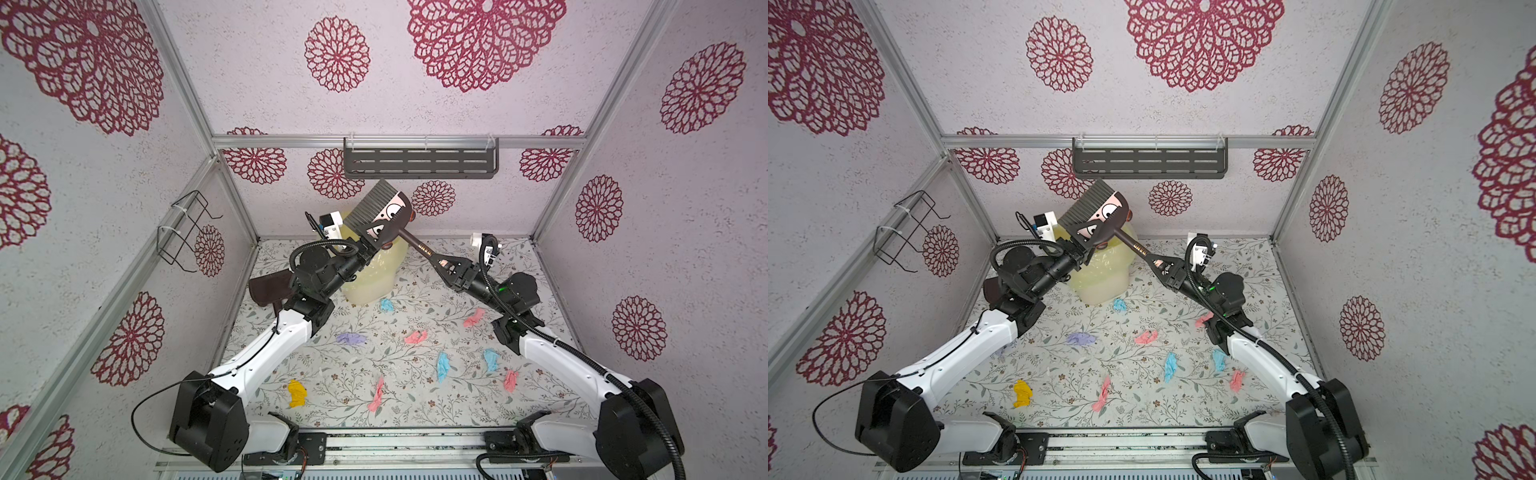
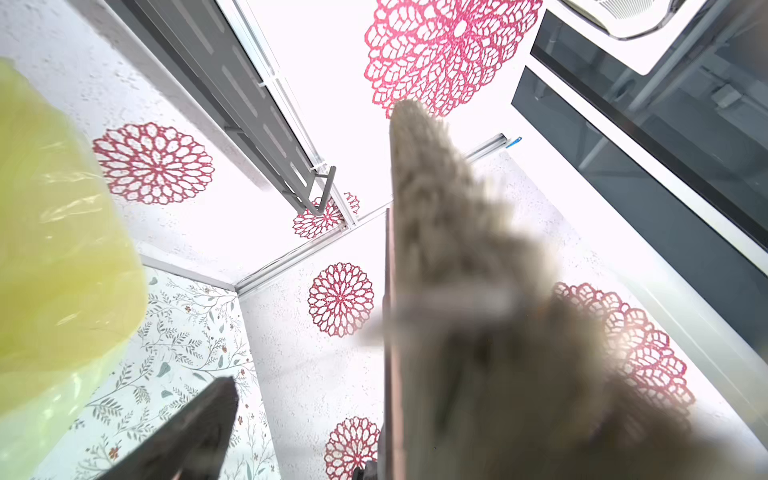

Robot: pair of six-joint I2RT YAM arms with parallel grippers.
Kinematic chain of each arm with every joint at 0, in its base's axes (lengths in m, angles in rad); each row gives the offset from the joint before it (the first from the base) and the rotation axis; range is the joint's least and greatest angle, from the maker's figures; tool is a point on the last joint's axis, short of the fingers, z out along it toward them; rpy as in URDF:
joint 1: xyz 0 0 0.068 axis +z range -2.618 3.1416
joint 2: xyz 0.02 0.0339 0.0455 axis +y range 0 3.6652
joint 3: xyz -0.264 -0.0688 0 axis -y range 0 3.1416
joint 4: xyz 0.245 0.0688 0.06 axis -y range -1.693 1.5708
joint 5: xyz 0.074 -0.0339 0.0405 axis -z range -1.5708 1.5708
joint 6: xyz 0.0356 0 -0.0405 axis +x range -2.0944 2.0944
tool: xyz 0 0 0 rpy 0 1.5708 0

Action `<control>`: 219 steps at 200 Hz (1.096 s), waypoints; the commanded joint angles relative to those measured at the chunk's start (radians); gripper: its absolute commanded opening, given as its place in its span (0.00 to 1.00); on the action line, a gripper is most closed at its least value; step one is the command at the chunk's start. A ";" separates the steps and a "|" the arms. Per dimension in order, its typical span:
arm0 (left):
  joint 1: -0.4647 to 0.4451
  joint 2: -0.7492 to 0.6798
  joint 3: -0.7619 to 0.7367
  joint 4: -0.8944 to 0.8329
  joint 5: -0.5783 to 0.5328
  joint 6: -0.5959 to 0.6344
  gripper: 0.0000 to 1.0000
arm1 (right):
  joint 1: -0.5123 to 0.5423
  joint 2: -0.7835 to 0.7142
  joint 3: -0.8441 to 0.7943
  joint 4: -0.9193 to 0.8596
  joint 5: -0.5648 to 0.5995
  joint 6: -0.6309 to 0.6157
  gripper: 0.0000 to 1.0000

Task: Sweep away the paper scraps from the table

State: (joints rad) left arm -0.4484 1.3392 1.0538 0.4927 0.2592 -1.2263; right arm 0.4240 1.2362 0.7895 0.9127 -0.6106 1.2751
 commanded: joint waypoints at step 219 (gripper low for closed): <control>0.450 -0.365 -0.160 -1.239 -0.254 0.417 0.97 | -0.587 -0.402 0.100 -0.662 -0.225 -0.301 0.00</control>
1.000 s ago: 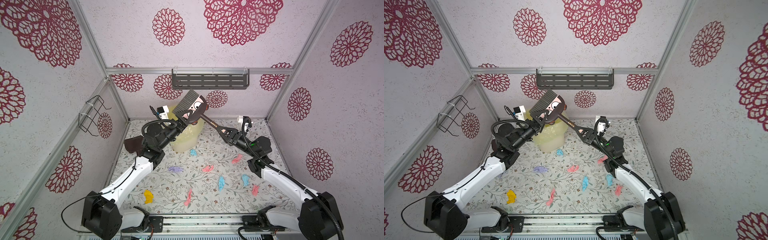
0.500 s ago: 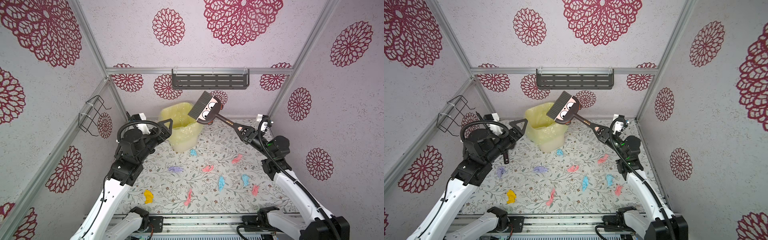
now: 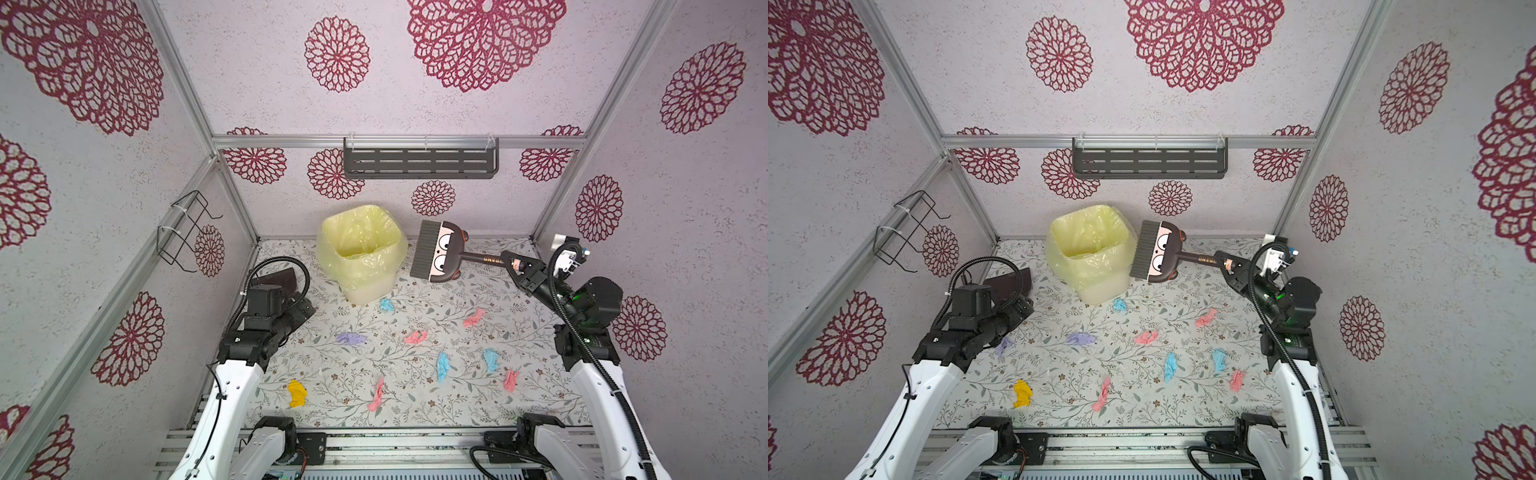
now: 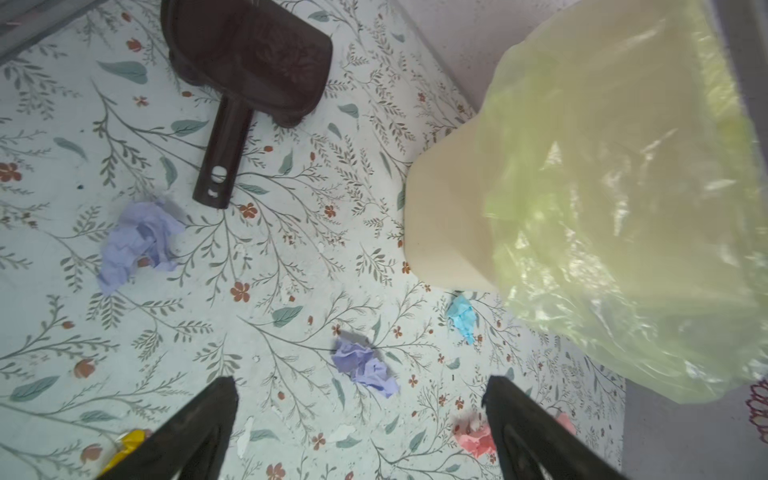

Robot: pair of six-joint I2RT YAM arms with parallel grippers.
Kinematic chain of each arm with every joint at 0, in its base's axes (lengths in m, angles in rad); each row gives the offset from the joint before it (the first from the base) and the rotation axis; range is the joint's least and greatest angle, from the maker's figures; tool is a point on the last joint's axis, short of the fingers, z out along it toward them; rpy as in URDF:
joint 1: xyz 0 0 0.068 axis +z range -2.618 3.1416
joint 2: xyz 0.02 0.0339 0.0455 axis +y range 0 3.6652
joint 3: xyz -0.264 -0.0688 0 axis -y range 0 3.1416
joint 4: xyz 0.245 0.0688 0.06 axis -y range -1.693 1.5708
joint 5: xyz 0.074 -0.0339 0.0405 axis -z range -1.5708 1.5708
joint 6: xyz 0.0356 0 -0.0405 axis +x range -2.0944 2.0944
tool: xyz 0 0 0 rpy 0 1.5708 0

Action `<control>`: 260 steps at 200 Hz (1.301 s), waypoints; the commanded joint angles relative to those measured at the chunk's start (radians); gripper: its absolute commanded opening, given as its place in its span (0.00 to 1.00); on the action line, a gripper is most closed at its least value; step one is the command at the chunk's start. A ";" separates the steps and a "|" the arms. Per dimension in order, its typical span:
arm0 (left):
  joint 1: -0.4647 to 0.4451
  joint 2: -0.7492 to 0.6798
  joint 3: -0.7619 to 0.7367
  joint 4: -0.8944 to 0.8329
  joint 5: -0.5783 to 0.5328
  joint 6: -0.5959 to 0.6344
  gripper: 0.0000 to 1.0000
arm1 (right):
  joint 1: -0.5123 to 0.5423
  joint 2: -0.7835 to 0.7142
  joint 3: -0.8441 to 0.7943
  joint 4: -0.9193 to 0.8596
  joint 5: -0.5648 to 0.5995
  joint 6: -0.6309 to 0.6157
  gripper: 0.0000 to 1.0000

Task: Sweep away the paper scraps from the table

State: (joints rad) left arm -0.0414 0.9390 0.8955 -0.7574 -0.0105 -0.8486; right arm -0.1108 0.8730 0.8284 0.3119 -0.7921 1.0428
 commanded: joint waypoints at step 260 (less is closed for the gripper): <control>-0.636 0.284 0.186 0.914 0.190 0.002 0.97 | 0.325 0.016 -0.070 0.448 0.279 0.217 0.00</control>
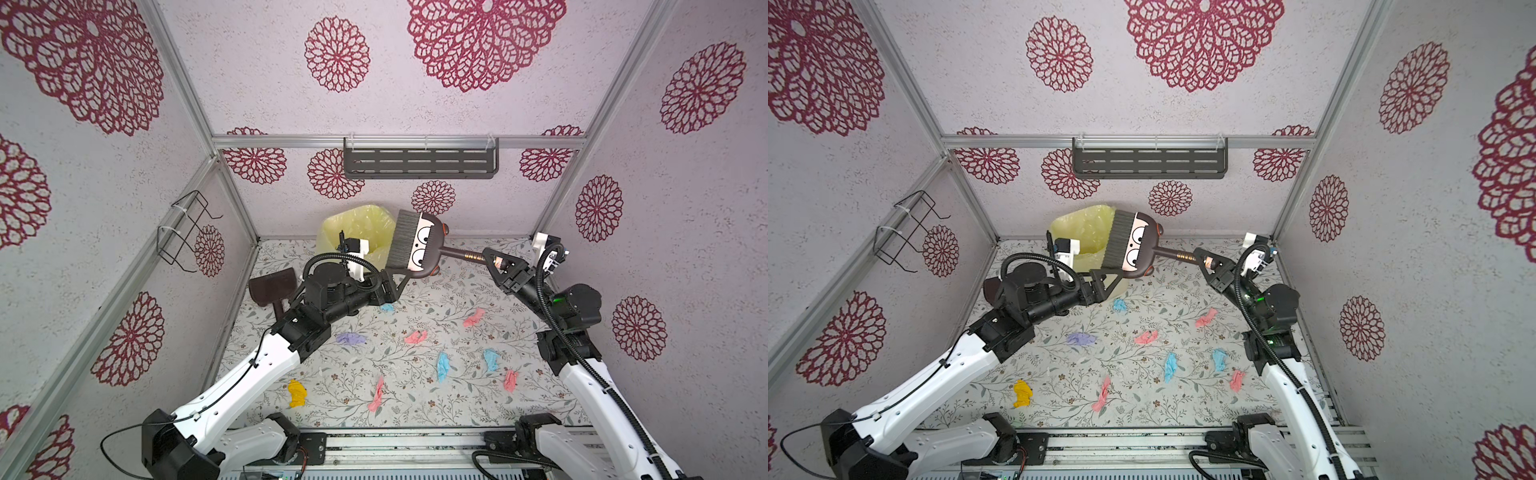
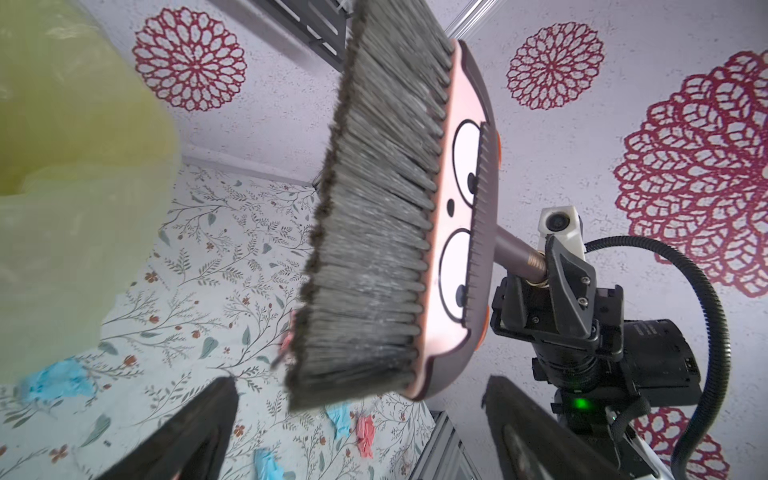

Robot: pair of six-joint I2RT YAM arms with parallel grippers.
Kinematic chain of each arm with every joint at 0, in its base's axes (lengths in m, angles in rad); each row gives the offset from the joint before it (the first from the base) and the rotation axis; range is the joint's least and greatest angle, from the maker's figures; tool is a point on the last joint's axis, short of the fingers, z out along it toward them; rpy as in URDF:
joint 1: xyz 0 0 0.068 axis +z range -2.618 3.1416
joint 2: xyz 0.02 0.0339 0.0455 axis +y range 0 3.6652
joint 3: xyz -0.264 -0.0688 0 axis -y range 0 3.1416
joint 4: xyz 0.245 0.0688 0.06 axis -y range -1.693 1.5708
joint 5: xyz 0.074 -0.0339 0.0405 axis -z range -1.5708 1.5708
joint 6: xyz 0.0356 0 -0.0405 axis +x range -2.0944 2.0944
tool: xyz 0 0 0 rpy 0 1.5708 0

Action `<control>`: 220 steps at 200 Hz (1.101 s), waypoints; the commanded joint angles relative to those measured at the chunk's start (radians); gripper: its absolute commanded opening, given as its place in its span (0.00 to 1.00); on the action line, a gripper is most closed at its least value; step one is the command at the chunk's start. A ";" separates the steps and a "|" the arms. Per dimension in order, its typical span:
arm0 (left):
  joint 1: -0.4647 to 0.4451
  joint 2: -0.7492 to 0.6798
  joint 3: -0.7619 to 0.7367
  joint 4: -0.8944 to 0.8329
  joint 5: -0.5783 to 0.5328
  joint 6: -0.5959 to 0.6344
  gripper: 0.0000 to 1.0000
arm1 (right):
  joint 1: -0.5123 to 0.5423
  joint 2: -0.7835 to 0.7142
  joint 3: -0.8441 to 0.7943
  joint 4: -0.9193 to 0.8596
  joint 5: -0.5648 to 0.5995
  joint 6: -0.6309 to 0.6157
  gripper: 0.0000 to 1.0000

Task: Sweep away the paper scraps from the table

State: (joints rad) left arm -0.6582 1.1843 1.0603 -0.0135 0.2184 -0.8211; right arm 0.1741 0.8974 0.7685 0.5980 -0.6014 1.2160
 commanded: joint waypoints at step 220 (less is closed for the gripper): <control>0.089 0.101 0.158 0.247 0.148 -0.041 0.00 | 0.227 0.072 -0.019 0.109 -0.067 -0.076 0.01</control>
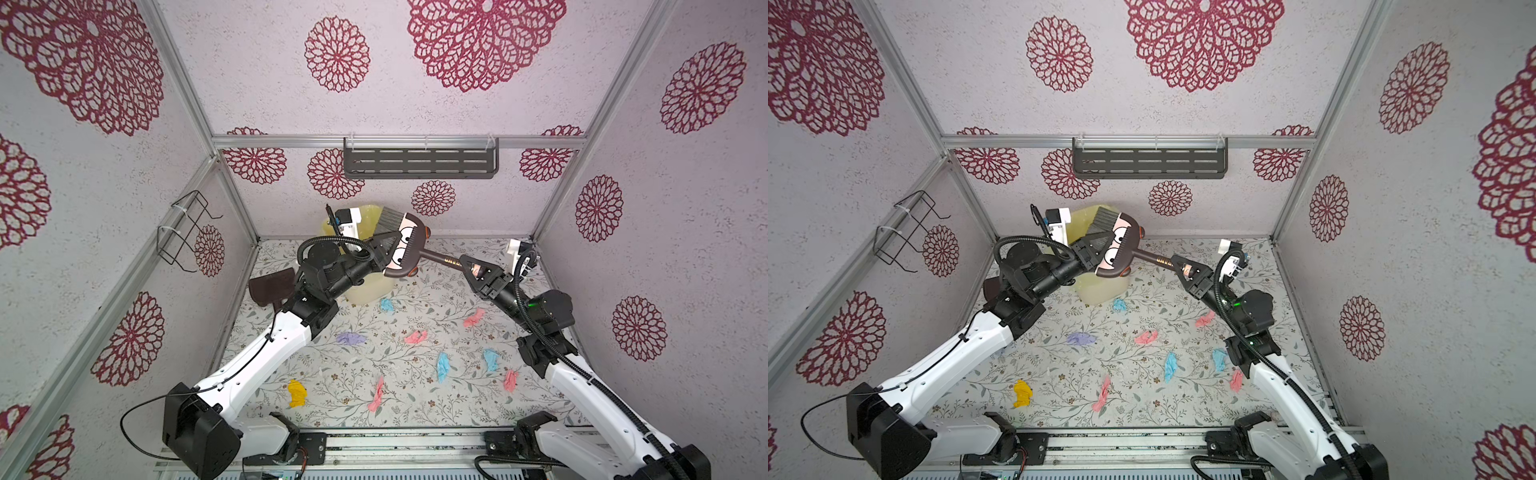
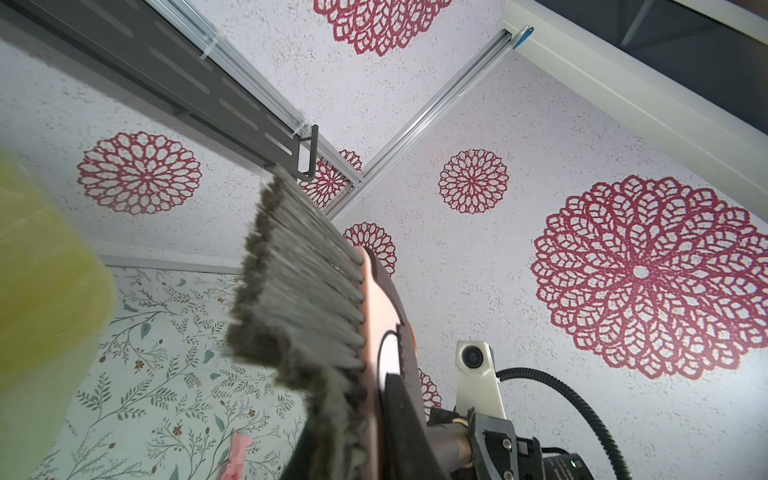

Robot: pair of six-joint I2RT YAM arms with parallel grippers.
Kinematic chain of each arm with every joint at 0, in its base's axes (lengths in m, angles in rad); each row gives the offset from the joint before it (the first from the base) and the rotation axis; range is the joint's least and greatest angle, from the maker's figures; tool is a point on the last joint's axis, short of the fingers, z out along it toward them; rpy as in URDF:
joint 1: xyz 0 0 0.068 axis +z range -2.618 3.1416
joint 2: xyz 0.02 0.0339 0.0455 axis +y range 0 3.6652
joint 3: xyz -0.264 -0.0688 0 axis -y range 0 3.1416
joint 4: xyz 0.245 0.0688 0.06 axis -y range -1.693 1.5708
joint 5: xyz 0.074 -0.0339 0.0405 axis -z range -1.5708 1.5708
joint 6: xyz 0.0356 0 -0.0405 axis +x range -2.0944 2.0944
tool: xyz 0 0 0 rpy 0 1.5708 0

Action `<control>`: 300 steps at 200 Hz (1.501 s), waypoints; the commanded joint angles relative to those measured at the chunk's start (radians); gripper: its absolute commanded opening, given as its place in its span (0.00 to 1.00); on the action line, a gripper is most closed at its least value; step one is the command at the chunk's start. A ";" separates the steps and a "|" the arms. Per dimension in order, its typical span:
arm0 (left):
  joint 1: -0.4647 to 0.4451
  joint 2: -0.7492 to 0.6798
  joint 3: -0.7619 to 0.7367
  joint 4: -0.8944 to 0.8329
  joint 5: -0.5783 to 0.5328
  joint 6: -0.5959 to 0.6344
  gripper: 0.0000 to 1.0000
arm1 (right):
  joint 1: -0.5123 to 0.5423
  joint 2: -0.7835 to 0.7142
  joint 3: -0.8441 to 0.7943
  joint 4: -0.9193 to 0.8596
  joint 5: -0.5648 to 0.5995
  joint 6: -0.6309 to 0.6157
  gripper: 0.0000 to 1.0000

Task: Sweep away the paper scraps from the table

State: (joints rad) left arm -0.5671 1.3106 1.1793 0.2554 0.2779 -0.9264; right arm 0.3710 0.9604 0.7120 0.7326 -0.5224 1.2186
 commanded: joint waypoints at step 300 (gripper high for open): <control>-0.011 0.042 -0.017 0.172 0.110 -0.097 0.97 | -0.118 -0.042 -0.048 0.239 -0.039 0.138 0.00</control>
State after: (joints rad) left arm -0.5419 1.2915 1.1141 0.3317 0.4160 -1.0027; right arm 0.2264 0.9371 0.6498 0.8589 -0.6113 1.3464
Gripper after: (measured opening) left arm 0.971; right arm 0.212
